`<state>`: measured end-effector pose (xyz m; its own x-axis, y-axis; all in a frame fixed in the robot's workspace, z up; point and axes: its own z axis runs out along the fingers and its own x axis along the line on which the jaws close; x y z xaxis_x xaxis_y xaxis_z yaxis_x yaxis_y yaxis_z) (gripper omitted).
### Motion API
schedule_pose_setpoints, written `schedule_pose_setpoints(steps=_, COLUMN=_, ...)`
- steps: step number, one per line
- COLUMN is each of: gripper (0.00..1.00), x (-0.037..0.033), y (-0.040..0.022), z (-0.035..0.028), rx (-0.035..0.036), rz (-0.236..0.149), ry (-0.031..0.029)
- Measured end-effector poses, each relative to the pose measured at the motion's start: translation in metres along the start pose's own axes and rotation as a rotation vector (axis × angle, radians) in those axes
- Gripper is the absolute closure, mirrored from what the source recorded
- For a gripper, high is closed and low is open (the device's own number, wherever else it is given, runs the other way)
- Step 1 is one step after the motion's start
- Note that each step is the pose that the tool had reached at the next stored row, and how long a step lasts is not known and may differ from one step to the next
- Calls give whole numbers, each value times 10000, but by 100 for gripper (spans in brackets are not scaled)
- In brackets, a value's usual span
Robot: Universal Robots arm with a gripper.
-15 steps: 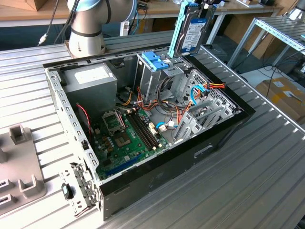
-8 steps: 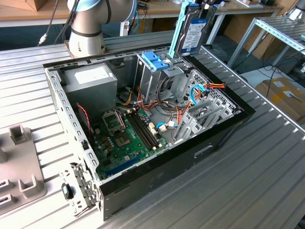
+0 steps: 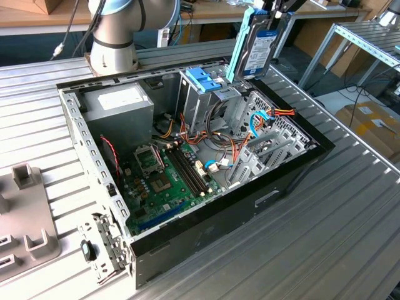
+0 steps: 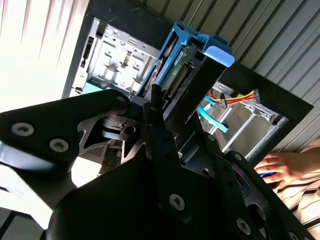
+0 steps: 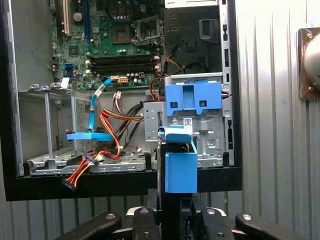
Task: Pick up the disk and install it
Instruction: 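Pick up the disk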
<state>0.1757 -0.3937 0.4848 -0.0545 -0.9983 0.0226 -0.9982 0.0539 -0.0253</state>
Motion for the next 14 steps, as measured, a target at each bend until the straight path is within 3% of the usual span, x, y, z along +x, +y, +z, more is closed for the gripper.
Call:
schedule_pose_setpoints(steps=9, gripper=65, x=232, y=52, z=4, rx=100, rz=-8, ry=-38)
schedule_pose_setpoints(steps=14, gripper=65, x=241, y=53, z=4, rx=102, rz=-9, ry=-38)
